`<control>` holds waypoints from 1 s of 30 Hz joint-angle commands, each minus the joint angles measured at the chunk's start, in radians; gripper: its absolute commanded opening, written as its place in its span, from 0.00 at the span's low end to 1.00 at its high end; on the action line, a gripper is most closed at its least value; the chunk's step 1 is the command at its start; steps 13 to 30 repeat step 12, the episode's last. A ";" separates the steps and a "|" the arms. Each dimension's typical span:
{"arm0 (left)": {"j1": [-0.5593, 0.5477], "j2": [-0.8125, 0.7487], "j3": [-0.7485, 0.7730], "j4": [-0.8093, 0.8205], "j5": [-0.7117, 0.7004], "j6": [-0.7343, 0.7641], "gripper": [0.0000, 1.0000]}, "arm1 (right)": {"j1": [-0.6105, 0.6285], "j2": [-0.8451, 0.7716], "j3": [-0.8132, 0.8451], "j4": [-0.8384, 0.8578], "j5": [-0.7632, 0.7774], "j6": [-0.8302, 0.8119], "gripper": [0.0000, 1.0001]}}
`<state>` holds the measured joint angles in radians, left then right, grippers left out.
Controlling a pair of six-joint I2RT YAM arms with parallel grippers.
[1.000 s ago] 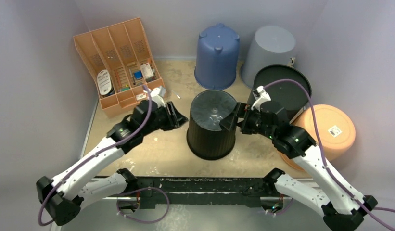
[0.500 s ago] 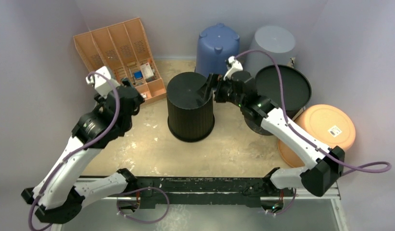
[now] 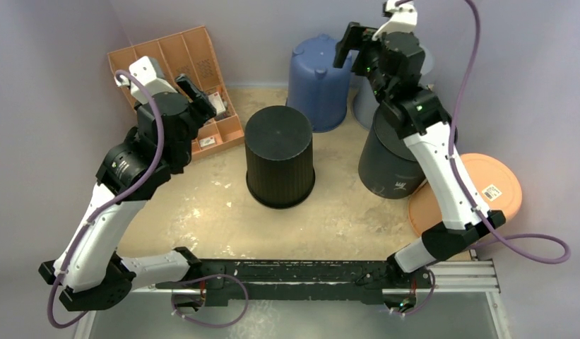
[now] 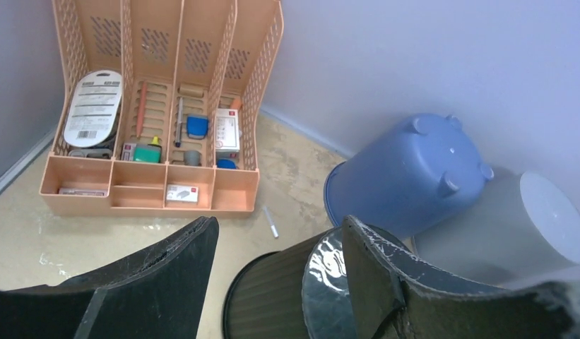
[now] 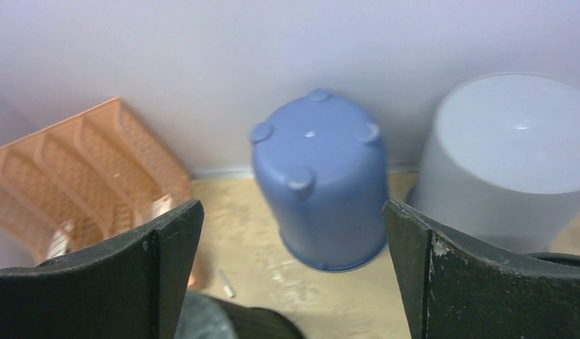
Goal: Turn the large container upside down
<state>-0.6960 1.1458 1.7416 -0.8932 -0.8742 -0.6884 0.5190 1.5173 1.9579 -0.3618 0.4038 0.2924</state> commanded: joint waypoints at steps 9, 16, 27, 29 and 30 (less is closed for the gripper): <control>0.000 -0.106 -0.109 0.248 -0.059 0.097 0.65 | -0.074 -0.160 -0.069 0.110 -0.016 -0.019 1.00; 0.000 -0.121 -0.166 0.298 -0.033 0.093 0.65 | -0.074 -0.193 -0.121 0.156 -0.038 -0.012 1.00; 0.000 -0.121 -0.166 0.298 -0.033 0.093 0.65 | -0.074 -0.193 -0.121 0.156 -0.038 -0.012 1.00; 0.000 -0.121 -0.166 0.298 -0.033 0.093 0.65 | -0.074 -0.193 -0.121 0.156 -0.038 -0.012 1.00; 0.000 -0.121 -0.166 0.298 -0.033 0.093 0.65 | -0.074 -0.193 -0.121 0.156 -0.038 -0.012 1.00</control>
